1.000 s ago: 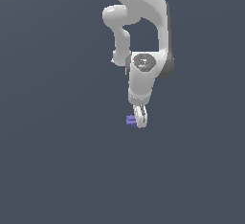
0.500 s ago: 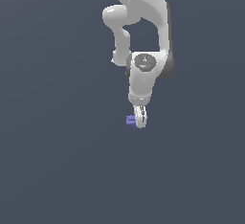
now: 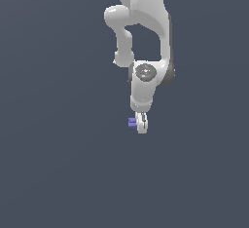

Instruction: Pick up the object and move it to a goal position.

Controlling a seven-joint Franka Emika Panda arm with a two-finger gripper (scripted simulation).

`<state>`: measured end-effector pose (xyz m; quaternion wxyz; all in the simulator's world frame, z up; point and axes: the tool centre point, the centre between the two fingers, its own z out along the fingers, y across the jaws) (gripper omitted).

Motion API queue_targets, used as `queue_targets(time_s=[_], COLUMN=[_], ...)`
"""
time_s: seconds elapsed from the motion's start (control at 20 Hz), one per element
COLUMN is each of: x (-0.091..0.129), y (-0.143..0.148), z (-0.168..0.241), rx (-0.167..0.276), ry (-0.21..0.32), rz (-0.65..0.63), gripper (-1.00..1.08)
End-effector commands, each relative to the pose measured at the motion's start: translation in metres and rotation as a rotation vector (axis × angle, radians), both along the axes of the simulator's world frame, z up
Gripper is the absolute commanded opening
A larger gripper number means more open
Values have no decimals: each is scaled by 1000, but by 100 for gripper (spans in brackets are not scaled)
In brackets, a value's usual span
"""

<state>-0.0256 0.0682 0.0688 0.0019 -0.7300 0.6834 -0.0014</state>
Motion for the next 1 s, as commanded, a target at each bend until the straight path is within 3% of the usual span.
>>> queue_targets(time_s=[0.0,0.2,0.25,0.95], x=[-2,-1,-1,2], y=[0,0,0,0], z=[-12,-17,-17,-9], rx=[-1,-1,-1,1], ry=[5,5,5,0], rz=[-1,-1,-1,-1], gripper=[100,100,-100,-100])
